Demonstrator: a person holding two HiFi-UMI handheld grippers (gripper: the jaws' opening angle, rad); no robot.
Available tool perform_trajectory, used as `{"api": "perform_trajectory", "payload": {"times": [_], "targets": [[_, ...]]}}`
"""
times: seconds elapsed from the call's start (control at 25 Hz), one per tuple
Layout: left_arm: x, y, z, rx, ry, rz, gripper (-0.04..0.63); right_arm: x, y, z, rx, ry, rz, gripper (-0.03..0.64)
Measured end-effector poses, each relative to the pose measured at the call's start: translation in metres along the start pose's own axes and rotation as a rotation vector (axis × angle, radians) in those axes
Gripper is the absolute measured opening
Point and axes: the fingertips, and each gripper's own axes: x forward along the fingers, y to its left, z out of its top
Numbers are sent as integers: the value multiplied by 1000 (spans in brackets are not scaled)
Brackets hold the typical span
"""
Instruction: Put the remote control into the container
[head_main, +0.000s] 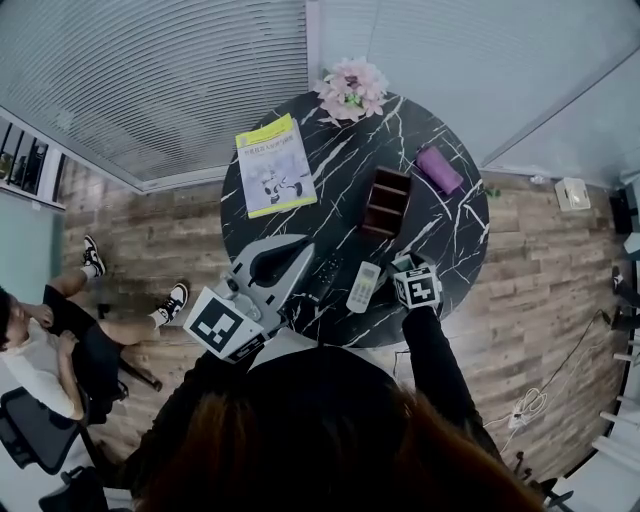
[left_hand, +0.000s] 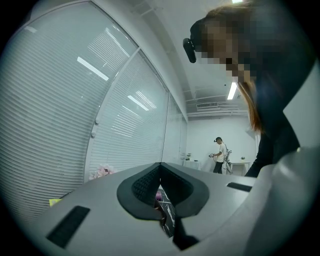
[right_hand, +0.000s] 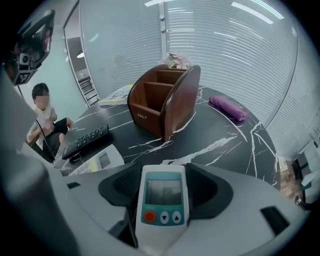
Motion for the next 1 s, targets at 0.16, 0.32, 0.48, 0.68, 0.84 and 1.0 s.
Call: {"api": "perform_trajectory", "payload": {"times": [0.16,0.32,0.48,0.68,0.84,1.0], "targets": [[-1,2,-3,-6,7,10,9,3,1,-2,9,21,26,267],[0,4,-4,-15,14,19,9,2,0,1,19,18,35,265],[0,3,-2,5,17,12,9,-12,0,9,54,-59,42,265],[-2,4,-1,-4,1,24,9,-51,2,39,91,-211,59,265],[0,2,-1,-8,-6,19,9,-81,3,61,139,-320,84,265],[1,-2,2,-8,-16,10,9,-99,2,76,164,-395,88,265]]}}
